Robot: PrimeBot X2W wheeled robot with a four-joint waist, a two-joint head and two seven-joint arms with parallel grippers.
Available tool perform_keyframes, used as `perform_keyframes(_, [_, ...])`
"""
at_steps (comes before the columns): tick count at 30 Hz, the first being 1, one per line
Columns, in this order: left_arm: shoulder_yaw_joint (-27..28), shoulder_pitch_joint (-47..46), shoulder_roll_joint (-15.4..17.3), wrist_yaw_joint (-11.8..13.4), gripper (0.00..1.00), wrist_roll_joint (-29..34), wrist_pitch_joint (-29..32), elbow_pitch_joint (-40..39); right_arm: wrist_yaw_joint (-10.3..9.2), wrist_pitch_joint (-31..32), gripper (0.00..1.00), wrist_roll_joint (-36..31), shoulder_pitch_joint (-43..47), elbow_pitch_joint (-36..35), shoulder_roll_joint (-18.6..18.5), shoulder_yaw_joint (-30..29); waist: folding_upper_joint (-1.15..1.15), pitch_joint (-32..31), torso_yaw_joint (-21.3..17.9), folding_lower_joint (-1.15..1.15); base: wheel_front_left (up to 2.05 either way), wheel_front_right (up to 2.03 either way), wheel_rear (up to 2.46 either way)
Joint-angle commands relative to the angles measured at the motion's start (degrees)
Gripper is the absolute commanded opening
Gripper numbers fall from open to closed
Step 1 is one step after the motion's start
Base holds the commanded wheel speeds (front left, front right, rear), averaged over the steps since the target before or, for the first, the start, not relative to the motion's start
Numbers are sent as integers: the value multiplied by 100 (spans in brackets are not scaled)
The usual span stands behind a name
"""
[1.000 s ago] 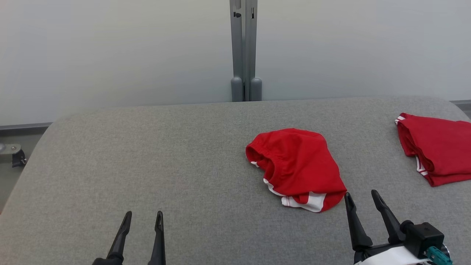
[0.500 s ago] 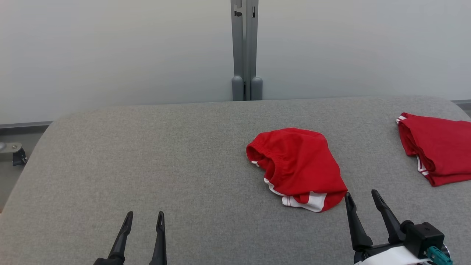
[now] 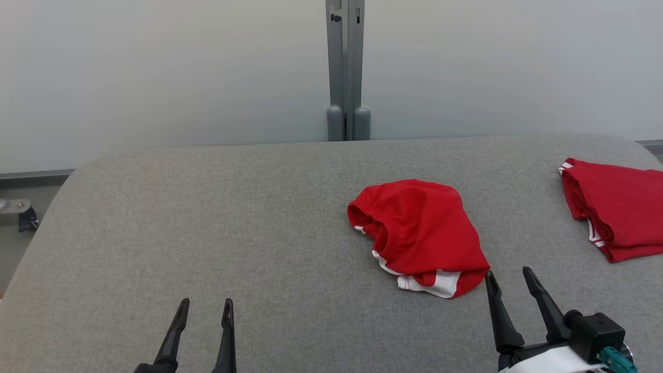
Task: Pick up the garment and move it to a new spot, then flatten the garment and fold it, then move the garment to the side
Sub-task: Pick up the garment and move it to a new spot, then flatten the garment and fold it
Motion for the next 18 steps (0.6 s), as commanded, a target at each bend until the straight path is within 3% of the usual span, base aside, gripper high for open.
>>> perform_keyframes(1, [0, -65, 0, -30, 100, 66, -2, 18, -9, -15, 100, -22, -34, 6, 12, -2, 0, -4, 3, 0, 0, 0, 0])
perform_keyframes(12, [-105, -139, 0, -133, 100, 178, -1, 116, -9, -15, 100, -46, -86, -42, 26, 25, 0, 95, -35, 0, 0, 0, 0])
perform_keyframes(18, [-586, -566, 77, -369, 100, 578, -2, 573, -9, -15, 100, -60, -150, -49, 15, 75, 0, 250, -129, 0, 0, 0, 0])
